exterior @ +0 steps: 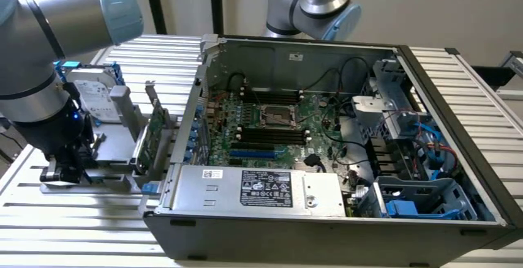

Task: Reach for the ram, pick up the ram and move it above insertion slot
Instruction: 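Pick up the ram and move it above insertion slot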

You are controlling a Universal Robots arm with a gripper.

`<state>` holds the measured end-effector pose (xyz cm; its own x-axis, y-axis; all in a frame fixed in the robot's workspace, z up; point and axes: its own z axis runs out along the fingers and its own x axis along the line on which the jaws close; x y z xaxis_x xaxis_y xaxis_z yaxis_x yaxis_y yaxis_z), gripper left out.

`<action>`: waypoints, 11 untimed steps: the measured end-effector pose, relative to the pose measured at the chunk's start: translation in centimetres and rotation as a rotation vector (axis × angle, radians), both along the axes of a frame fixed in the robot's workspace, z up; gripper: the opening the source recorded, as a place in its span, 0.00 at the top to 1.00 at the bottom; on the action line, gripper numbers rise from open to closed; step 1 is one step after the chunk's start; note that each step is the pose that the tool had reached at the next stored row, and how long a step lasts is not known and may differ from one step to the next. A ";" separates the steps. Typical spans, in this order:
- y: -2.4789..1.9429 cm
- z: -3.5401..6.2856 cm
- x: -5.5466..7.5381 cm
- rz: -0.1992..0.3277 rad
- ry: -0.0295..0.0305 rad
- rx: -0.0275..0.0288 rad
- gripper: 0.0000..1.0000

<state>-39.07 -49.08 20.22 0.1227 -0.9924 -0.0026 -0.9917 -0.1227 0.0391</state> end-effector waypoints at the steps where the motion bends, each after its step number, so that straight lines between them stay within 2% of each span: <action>1: 0.01 -0.08 0.0 0.000 0.0000 0.0000 0.58; 8: 0.01 -0.48 0.0 0.000 0.0001 0.0000 0.58; 10: 0.01 -0.49 0.1 0.000 0.0003 0.0001 0.60; 11: 0.01 -0.49 0.1 0.000 0.0008 0.0001 0.66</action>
<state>-38.94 -49.07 19.73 0.1225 -0.9925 -0.0027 -0.9917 -0.1225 0.0399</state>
